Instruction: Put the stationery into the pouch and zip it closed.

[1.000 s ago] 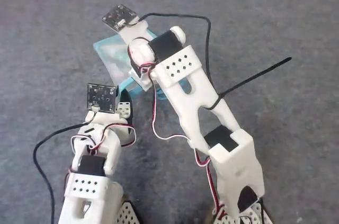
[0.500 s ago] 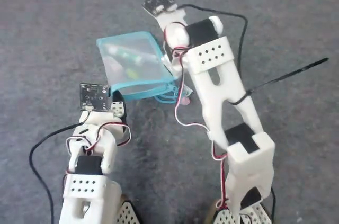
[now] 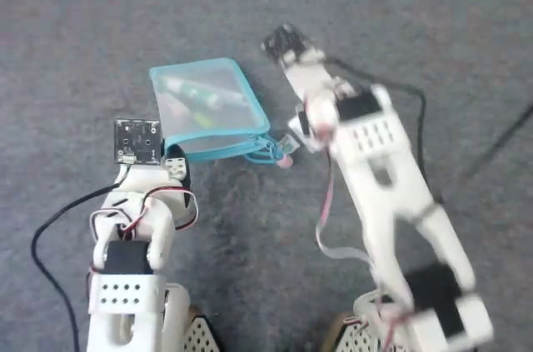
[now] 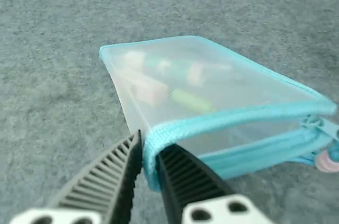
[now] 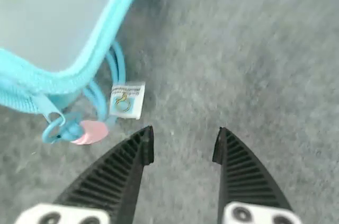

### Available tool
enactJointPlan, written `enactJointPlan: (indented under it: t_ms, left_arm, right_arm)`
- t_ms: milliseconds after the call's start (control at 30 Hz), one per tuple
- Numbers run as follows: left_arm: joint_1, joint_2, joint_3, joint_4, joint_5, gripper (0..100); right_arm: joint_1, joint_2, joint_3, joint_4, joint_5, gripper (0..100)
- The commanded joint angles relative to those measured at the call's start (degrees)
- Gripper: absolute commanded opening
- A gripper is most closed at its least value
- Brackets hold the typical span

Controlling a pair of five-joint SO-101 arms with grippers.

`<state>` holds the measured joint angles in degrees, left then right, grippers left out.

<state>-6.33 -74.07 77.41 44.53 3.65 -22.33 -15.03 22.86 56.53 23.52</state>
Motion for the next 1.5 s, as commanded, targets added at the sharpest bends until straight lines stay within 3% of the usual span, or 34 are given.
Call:
enactJointPlan:
  t_ms: [0, 267, 400, 567, 700, 1033, 1467]
  left_arm:
    - [-0.4, -1.0, -6.2, 1.9, -0.5, 1]
    - [-0.3, -0.9, -5.9, 1.9, -1.6, 1]
    - [-0.2, -0.7, -5.6, 1.5, -1.4, 1]
    - [-0.1, -0.7, -1.7, -4.2, -1.3, 1]
    - [-0.1, -0.9, -1.4, -4.2, -1.2, 1]
    - [3.3, -0.9, -1.0, -3.9, -0.8, 1]
    - [3.3, -0.5, -1.0, -4.1, 0.2, 1]
  right_arm:
    - [-2.6, -12.6, 15.1, -12.5, 2.6, 18.0]
    - [-7.8, -11.6, 18.4, -16.0, 5.9, 18.1]
    - [-8.5, -12.0, 18.0, -9.8, 5.2, 17.9]
    - [-10.1, -16.0, 16.3, -2.8, -7.0, 17.7]
    - [-12.7, -17.2, 16.2, -2.0, -9.0, 18.0]
    - [-13.1, -16.2, 16.4, -9.8, -12.7, 18.0]
    - [-11.5, 4.4, 5.5, -14.1, -13.3, 15.7]
